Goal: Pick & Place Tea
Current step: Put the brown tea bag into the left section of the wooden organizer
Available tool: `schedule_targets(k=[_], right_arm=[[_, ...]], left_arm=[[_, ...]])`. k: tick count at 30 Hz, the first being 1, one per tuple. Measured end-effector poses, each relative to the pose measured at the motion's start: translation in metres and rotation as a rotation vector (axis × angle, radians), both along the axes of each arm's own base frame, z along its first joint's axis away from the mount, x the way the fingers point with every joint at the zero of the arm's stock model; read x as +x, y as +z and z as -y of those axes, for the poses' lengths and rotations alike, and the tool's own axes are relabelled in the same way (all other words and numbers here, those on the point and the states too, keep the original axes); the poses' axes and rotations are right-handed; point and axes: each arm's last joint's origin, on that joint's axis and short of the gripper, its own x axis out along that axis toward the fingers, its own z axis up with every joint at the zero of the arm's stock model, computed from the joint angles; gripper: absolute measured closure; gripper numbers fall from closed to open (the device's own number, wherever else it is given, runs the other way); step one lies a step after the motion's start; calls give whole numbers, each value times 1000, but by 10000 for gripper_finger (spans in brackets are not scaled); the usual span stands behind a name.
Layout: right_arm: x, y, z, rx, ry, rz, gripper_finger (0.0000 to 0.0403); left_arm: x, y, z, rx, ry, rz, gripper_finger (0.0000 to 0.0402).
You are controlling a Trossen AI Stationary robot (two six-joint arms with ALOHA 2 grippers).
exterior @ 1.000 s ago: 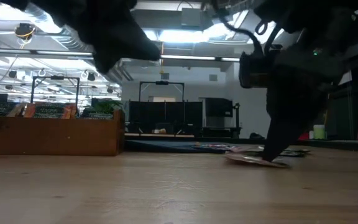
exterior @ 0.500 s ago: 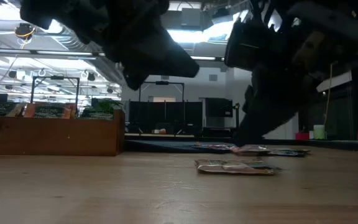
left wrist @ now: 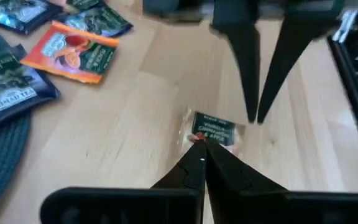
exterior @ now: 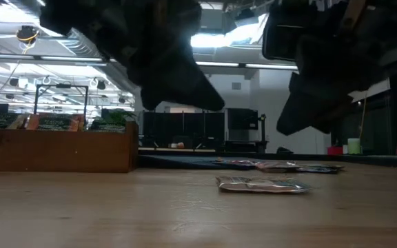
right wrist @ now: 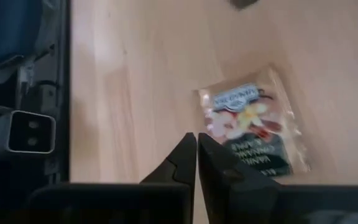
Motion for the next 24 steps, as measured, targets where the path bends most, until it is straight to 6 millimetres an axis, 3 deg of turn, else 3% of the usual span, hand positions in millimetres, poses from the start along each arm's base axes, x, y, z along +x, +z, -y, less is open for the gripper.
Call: schedule_targets(k=[8, 14, 20, 24], right_arm=[[-12, -1, -4, -1, -139, -78, 382], [-18, -4, -8, 34, -234, -139, 386], [-25, -6, -13, 46, -259, -183, 398], [-25, -6, -13, 114, -327, -207, 376]], left_arm=[[18, -26, 6, 22, -87, -66, 399], [31, -34, 16, 105, -203, -108, 399], [26, -42, 14, 109, -239, -210, 399], [25, -42, 16, 135, -264, -213, 399]])
